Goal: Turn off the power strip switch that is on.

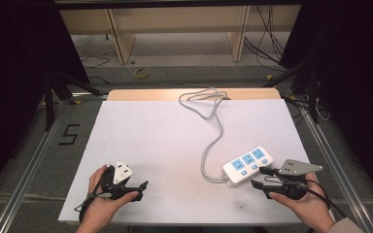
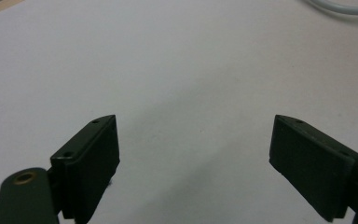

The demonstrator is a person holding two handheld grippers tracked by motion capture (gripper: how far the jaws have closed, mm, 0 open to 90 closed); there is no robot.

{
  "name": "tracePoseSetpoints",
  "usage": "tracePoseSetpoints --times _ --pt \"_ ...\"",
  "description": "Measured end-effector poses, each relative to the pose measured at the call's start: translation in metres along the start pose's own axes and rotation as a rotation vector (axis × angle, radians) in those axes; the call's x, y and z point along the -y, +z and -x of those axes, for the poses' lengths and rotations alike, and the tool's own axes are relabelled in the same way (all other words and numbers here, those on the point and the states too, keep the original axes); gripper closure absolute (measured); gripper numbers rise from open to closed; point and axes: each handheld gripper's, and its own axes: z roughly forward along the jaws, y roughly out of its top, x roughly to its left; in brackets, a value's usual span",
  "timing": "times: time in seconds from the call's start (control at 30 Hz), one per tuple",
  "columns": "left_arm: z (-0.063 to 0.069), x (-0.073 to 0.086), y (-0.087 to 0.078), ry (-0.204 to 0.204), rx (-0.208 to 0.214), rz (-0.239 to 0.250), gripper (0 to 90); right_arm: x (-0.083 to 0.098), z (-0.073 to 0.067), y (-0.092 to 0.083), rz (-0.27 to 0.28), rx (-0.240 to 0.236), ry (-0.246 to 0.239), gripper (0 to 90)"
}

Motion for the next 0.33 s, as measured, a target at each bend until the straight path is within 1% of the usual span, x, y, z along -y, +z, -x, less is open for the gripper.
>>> tracePoseSetpoints --times 0.07,0.13,0.33 --pt "-0.0002 -0.0002 0.0001 -0.001 0.003 0.001 15.3 0.0013 -0.0003 -0.0016 0.012 0.0 0.001 36.4" --pt "-0.0003 -0.0001 0.0004 -0.004 0.007 0.001 14.9 0.0016 -0.0005 -0.0029 0.028 0.001 -0.003 34.7" --pt "-0.0011 -0.0001 0.0041 -0.028 0.03 0.001 13.3 0.003 -0.001 -0.0074 0.052 0.013 0.002 28.9"
